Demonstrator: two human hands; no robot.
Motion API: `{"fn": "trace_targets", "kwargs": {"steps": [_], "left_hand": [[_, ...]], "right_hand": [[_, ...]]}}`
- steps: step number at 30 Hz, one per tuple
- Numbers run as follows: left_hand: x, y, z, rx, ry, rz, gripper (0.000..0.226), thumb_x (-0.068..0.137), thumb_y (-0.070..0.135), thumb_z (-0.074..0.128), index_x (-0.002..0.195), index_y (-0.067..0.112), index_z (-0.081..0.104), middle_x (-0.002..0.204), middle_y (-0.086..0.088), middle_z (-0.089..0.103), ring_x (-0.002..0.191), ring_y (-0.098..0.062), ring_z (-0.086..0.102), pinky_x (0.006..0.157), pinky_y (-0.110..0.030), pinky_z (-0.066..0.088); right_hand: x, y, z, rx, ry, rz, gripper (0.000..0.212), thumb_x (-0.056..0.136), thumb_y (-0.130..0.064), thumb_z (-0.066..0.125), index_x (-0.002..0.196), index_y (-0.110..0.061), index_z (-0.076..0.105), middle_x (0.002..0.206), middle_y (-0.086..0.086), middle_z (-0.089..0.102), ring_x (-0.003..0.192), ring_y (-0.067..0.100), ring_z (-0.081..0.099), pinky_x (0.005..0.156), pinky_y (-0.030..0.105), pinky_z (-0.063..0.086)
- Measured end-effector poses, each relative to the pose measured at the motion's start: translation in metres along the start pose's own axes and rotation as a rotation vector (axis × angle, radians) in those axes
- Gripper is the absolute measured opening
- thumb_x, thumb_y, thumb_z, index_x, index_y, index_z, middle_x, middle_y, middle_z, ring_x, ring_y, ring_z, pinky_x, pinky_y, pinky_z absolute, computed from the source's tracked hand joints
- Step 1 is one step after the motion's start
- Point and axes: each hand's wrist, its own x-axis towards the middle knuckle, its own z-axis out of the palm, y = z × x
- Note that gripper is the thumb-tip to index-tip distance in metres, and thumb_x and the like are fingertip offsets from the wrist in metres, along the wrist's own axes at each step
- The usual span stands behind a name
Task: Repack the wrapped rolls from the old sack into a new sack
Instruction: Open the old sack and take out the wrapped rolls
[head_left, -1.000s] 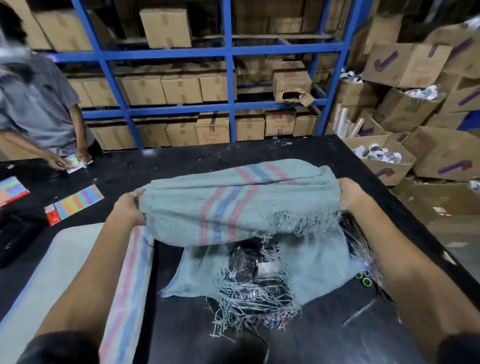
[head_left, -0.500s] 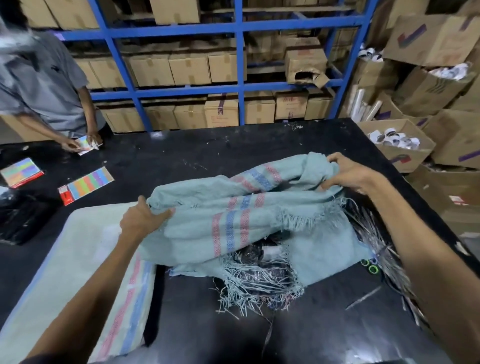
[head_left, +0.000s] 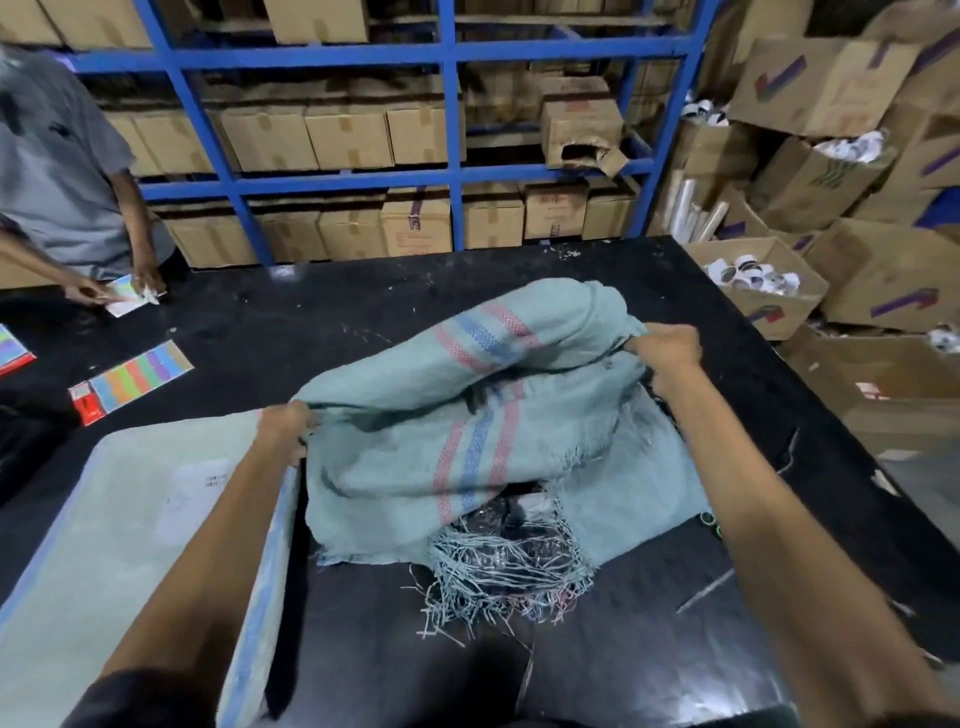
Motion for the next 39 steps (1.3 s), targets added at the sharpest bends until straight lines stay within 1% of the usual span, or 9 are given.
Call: {"fn": "trace_targets", "kwargs": {"steps": [2,5,10,16,21,25,30,35,39], "left_hand": [[-0.011,0.01,0.01,-0.32,-0.149,-0.153,0.037,0.096,-0.008,0.031,0.067,0.005,0.051,0.061,-0.009,0.055,0.048,-0.021,0.052,0.042,-0.023,0.049],[-0.026,0.03,0.0,-0.472,-0.243,-0.265,0.036,0.103,0.003,0.029,0.077,0.007,0.054,0.077,-0.009,0.063,0.07,-0.023,0.054,0.075,-0.036,0.048],[0.012,0.038,-0.056,-0.563,-0.277,-0.345,0.044,0.081,0.002,0.041,0.115,0.011,0.068,0.125,-0.01,0.068,0.116,-0.029,0.062,0.088,-0.049,0.049],[-0.005,0.036,-0.078,-0.333,-0.439,-0.058,0.022,0.08,0.027,0.057,0.084,0.015,0.075,0.096,-0.007,0.075,0.098,-0.028,0.066,0.087,-0.044,0.051],[-0.004,0.014,-0.068,0.761,-0.227,0.32,0.058,0.06,0.071,0.082,0.092,0.023,0.073,0.088,0.004,0.076,0.085,-0.018,0.071,0.075,-0.034,0.053],[-0.007,-0.003,-0.041,1.014,0.271,0.33,0.073,0.077,0.074,0.064,0.102,0.005,0.068,0.098,-0.014,0.07,0.096,-0.036,0.067,0.077,-0.037,0.05],[0.082,-0.029,-0.074,0.238,-0.058,0.005,0.064,0.073,0.048,0.073,0.125,0.012,0.065,0.126,-0.017,0.066,0.106,-0.039,0.066,0.082,-0.05,0.056],[-0.002,0.01,-0.051,-0.292,-0.256,-0.073,0.042,0.103,0.039,0.049,0.079,0.016,0.074,0.069,-0.001,0.073,0.06,-0.015,0.069,0.09,-0.026,0.049],[-0.003,0.012,-0.026,-0.39,-0.384,-0.047,0.023,0.084,0.019,0.076,0.106,0.01,0.074,0.109,-0.009,0.073,0.096,-0.021,0.073,0.091,-0.039,0.056]], "right_hand": [[0.016,0.007,0.022,0.234,-0.183,0.149,0.023,0.081,0.008,0.063,0.1,-0.004,0.07,0.105,0.017,0.069,0.084,0.027,0.066,0.081,0.047,0.057],[-0.005,-0.006,0.021,0.274,-0.334,0.251,0.024,0.097,0.0,0.04,0.088,-0.005,0.061,0.081,0.013,0.06,0.07,0.023,0.059,0.067,0.036,0.058],[0.001,-0.004,-0.014,0.384,-0.441,0.348,0.034,0.098,-0.014,0.048,0.074,-0.005,0.071,0.071,0.003,0.067,0.054,0.004,0.066,0.049,0.023,0.054],[0.016,0.009,-0.014,0.737,-0.658,0.32,0.041,0.087,-0.027,0.055,0.122,-0.006,0.063,0.122,0.014,0.067,0.105,0.031,0.069,0.089,0.041,0.058],[0.019,0.007,-0.003,0.134,-0.572,-0.059,0.071,0.064,-0.008,0.09,0.127,-0.017,0.059,0.119,0.01,0.07,0.104,0.023,0.072,0.087,0.04,0.06],[0.013,0.0,0.009,-0.671,-0.302,-0.344,0.07,0.062,-0.012,0.089,0.117,-0.027,0.049,0.11,0.006,0.063,0.101,0.026,0.063,0.082,0.036,0.053],[-0.001,0.02,0.003,-1.253,-0.173,-0.3,0.058,0.077,-0.019,0.071,0.126,-0.025,0.04,0.097,0.007,0.061,0.088,0.029,0.063,0.066,0.034,0.048],[0.0,0.055,-0.012,-0.906,-0.255,-0.443,0.063,0.069,-0.024,0.08,0.117,-0.034,0.041,0.101,0.007,0.065,0.094,0.034,0.065,0.078,0.046,0.055],[-0.019,0.067,0.001,-0.795,-0.302,-0.629,0.077,0.063,-0.055,0.087,0.117,-0.038,0.035,0.087,-0.003,0.063,0.073,0.024,0.062,0.065,0.041,0.053]]}}
